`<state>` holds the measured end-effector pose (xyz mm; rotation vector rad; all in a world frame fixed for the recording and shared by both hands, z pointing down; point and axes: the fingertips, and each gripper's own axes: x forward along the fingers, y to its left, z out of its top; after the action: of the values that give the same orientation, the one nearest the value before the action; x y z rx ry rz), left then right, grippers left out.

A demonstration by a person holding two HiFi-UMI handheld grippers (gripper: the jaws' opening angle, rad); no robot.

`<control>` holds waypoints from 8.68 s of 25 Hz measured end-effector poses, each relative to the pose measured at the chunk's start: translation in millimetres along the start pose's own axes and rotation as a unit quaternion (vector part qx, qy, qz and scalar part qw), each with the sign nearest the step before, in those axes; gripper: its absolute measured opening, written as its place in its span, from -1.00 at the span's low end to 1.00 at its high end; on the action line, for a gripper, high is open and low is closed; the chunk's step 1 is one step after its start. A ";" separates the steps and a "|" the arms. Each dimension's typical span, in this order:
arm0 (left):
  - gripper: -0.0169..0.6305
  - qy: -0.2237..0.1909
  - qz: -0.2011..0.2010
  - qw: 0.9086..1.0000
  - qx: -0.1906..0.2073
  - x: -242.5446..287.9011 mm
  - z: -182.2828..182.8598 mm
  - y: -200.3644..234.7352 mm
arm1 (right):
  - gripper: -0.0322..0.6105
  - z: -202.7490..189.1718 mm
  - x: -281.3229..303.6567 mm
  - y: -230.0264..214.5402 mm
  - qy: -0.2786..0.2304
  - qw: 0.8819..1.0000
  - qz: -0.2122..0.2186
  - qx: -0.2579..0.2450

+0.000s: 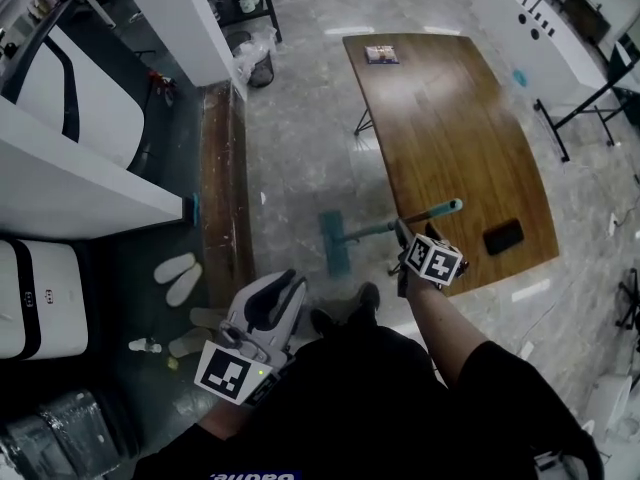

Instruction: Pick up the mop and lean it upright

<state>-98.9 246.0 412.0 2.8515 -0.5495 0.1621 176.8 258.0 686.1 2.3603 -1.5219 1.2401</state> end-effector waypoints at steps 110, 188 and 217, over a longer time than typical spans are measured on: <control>-0.89 -0.046 0.134 0.989 0.043 207.7 158.2 369.6 | -0.57 333.7 182.4 424.6 -0.152 0.866 0.410 -0.242; -0.89 -0.070 0.382 0.921 -0.041 368.5 268.1 894.8 | -0.58 457.7 809.3 692.1 0.193 0.498 0.582 -0.614; -0.89 -0.074 0.463 0.879 -0.083 323.2 243.0 879.4 | 0.10 436.0 907.2 763.5 0.227 0.568 0.434 -0.661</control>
<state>-117.5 -721.8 406.9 2.2024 -1.8133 0.0418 -5.3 -991.6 724.8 0.2602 -2.1462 0.2266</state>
